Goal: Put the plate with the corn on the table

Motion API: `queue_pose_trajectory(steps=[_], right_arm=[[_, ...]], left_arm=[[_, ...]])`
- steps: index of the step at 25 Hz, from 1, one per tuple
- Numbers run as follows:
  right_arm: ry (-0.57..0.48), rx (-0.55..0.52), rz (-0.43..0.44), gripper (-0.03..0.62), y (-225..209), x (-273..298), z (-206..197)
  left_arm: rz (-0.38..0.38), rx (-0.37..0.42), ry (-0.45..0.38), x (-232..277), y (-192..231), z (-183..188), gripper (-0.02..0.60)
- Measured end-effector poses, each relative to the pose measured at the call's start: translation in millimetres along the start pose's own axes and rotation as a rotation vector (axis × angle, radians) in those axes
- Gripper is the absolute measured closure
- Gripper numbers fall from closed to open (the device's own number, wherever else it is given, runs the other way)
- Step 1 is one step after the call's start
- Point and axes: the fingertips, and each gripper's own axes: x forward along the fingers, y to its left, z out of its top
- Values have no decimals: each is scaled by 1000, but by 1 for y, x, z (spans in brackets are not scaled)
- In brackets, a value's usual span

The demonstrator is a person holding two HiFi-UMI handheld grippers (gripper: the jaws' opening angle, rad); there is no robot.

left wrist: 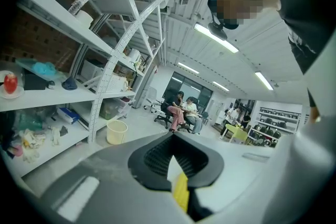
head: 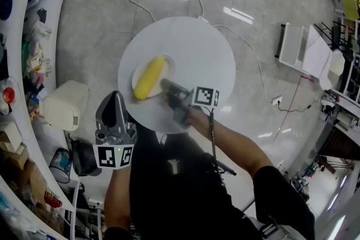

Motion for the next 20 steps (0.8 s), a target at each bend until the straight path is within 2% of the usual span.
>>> queue_pose_trajectory(steps=[2, 6, 20], right_arm=[[-6, 24, -24, 565, -3, 0, 1], [-2, -11, -1, 565, -2, 4, 4], [17, -2, -52, 563, -13, 9, -4]], left_arm=[[1, -3, 3, 0, 0, -1, 581], [0, -1, 7, -2, 1, -1, 581], [11, -14, 7, -10, 8, -5, 581]])
